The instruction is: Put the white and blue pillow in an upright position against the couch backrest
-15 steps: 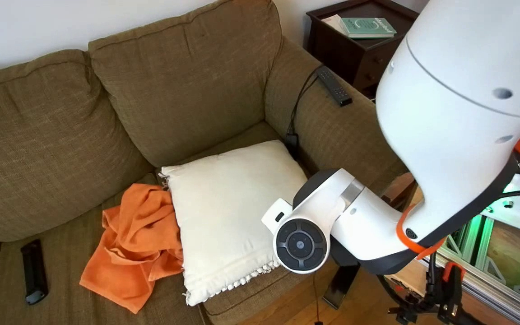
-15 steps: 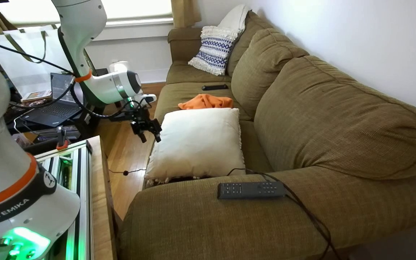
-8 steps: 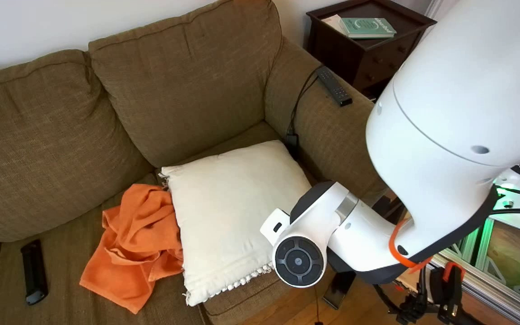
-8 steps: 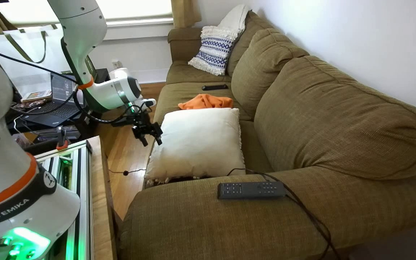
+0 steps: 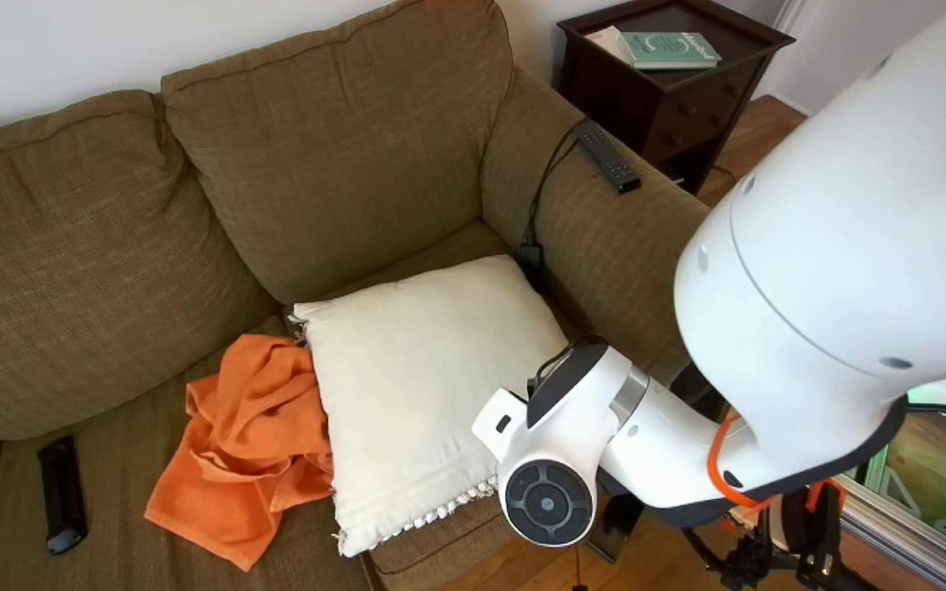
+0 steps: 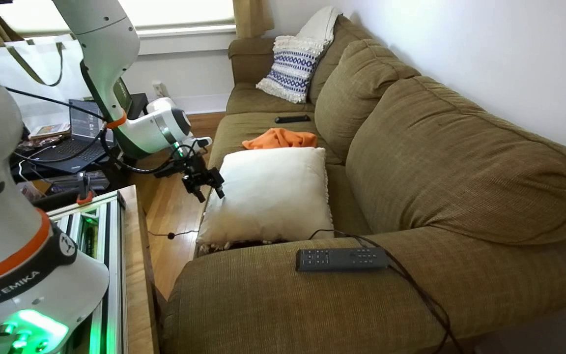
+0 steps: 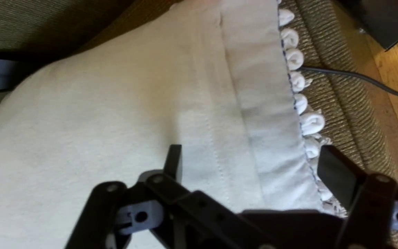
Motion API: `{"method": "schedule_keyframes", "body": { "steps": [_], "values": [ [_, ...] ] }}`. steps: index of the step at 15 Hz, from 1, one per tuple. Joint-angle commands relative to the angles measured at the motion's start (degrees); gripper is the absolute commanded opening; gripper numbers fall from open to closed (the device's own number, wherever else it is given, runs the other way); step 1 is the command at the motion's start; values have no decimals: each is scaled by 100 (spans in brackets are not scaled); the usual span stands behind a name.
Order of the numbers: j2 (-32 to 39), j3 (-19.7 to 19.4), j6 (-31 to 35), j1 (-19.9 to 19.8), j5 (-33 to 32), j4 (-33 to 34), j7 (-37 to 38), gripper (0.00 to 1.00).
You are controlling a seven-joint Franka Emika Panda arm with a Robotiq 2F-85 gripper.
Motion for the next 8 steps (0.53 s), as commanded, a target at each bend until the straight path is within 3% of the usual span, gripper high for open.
{"method": "schedule_keyframes", "body": {
  "steps": [1, 8],
  "values": [
    [476, -149, 27, 415, 123, 300, 148, 100],
    [1077, -458, 156, 985, 186, 627, 627, 100]
  ]
}}
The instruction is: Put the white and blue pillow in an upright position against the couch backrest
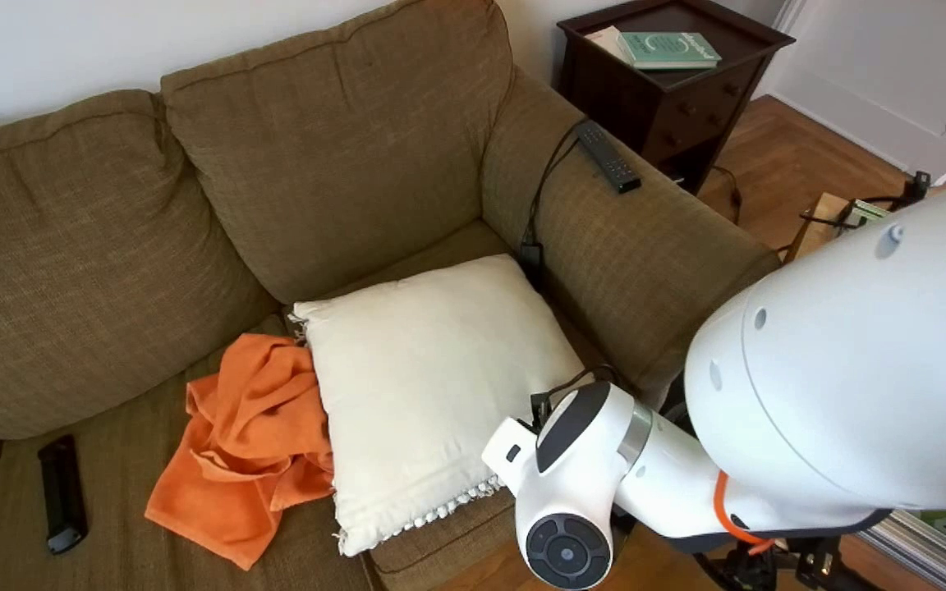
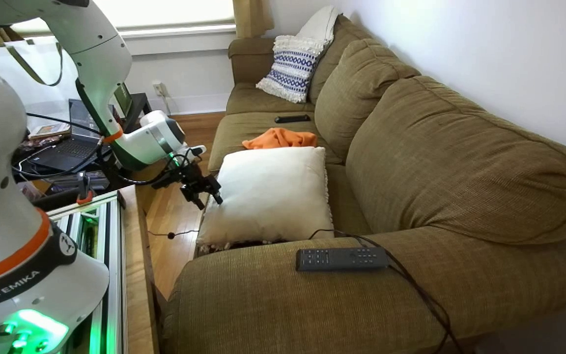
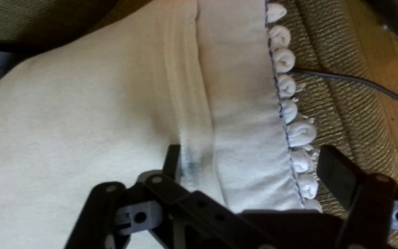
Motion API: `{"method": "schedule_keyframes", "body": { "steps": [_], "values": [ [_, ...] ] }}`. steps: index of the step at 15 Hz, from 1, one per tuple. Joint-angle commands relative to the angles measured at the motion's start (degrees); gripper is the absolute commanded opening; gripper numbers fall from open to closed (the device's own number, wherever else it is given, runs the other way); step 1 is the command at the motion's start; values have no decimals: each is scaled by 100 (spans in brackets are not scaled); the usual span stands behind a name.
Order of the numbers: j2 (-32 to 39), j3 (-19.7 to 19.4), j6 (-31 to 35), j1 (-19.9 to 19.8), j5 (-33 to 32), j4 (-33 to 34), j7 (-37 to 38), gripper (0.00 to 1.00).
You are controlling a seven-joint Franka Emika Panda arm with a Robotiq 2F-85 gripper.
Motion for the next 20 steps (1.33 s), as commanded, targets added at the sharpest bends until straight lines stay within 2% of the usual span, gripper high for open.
{"method": "schedule_keyframes", "body": {
  "steps": [1, 4, 11, 12, 20],
  "values": [
    [518, -239, 153, 398, 141, 293, 314, 100],
    [784, -279, 150, 542, 184, 444, 409, 100],
    [1469, -919, -25, 1400, 153, 893, 1309, 100],
    [1496, -1014, -59, 1504, 116, 899, 1423, 82],
    [1407, -1579, -278, 2032, -48, 708, 1797, 23]
  ]
}}
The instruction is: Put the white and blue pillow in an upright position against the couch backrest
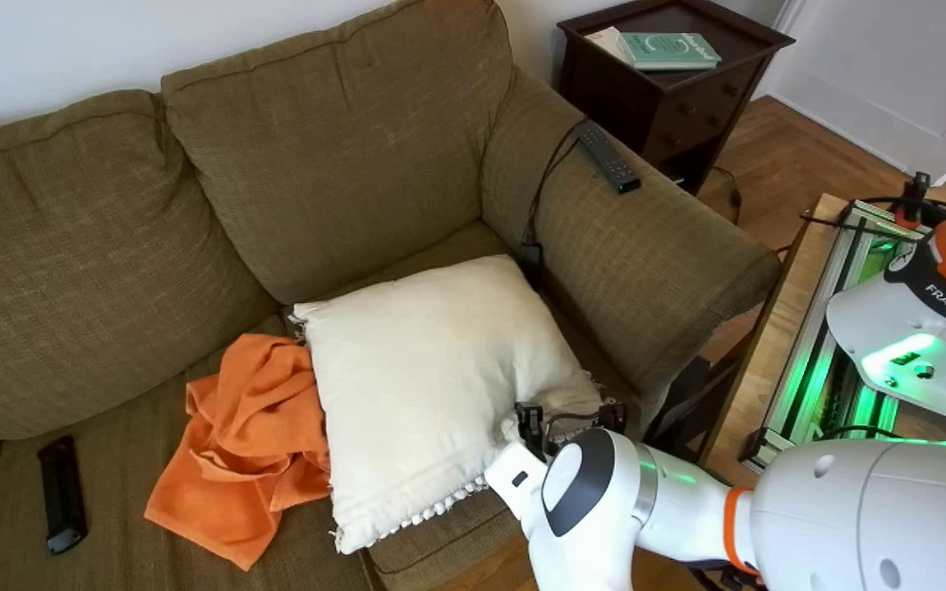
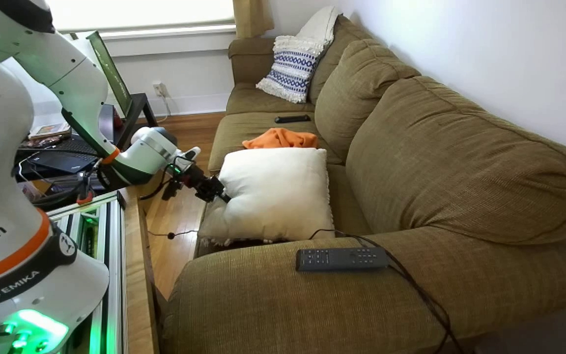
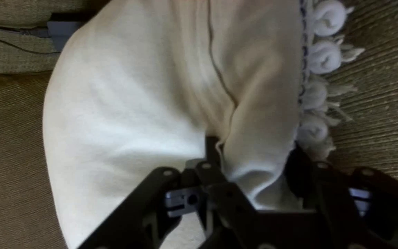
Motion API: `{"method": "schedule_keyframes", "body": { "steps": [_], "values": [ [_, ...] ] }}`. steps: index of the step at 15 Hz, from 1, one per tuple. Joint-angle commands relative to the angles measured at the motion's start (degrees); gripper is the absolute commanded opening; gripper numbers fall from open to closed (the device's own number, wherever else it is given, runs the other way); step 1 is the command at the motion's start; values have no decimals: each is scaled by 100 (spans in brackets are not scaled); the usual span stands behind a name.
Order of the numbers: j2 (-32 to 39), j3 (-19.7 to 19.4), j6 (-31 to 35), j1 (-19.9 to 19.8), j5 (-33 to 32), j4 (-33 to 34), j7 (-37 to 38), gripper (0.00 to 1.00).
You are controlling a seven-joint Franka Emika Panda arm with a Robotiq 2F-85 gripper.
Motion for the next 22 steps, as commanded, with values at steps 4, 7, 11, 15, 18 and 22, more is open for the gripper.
{"method": "schedule_keyframes", "body": {
  "steps": [4, 7, 11, 15, 18, 22],
  "values": [
    [-12, -678, 8, 429, -151, -116, 229, 2],
    [-495, -991, 34, 535, -215, -422, -25, 4],
    [-1150, -1437, -47, 585, -337, -822, -559, 5],
    [-1501, -1862, 54, 570, -444, -1110, -977, 5],
    [-1578, -2162, -19, 632, -401, -1246, -944, 5],
    [-1286, -2755, -90, 939, -463, -1357, -596, 5]
  ]
}}
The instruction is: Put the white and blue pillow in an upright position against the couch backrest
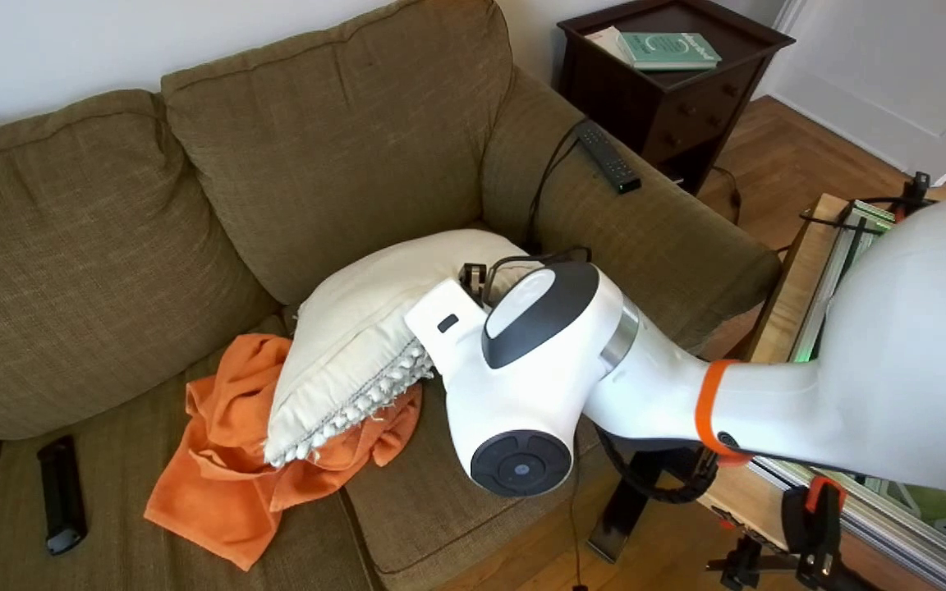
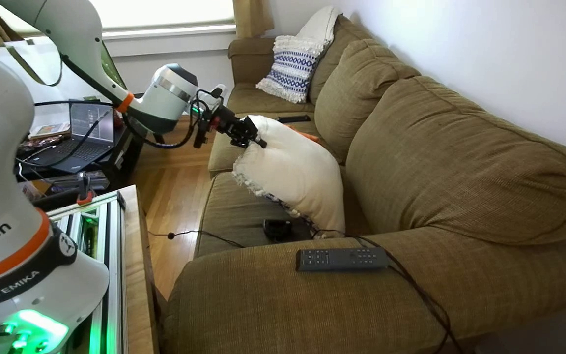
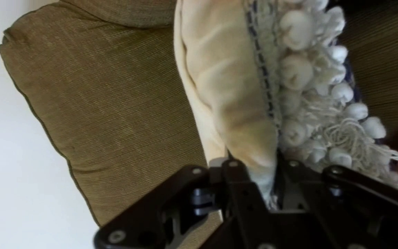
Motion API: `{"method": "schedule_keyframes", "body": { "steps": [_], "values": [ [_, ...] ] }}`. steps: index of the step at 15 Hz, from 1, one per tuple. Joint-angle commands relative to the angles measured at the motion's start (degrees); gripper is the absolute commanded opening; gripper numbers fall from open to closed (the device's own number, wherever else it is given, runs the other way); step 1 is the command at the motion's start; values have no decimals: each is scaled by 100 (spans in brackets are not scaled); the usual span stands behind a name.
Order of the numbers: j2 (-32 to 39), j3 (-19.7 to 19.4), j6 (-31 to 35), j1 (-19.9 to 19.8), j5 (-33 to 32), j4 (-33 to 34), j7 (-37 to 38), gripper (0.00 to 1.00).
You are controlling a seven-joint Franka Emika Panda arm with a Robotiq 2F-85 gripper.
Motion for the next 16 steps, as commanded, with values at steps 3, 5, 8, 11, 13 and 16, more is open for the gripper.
{"method": "schedule_keyframes", "body": {
  "steps": [3, 5, 8, 11, 13, 16],
  "values": [
    [541, -926, -122, 583, -214, -208, 724, 5],
    [825, -1131, -94, 666, -158, -230, 935, 5],
    [705, -980, 8, 458, 47, -151, 711, 19],
    [890, -1040, 11, 530, 60, -143, 845, 19],
    [915, -1042, 12, 556, 62, -142, 861, 19],
    [1200, -1046, -45, 410, 61, 100, 890, 5]
  ]
}}
